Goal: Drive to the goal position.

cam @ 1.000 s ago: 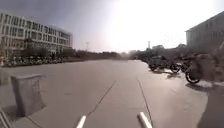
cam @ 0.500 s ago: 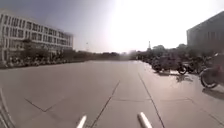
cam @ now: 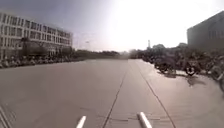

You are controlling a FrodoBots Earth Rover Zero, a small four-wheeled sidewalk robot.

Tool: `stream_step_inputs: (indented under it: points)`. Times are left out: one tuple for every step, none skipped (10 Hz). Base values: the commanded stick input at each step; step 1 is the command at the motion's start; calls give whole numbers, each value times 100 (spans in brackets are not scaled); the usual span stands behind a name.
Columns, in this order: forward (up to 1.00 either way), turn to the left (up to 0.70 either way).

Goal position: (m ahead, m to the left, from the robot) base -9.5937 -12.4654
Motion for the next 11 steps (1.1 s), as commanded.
stream_step_inputs:
  points:
    - [100, 0]
    - [100, 0]
    - [100, 0]
    - [100, 0]
    - [100, 0]
    - [100, 0]
    - [100, 0]
    - [100, 0]
    - [100, 0]
    - [100, 0]
    - [100, -6]
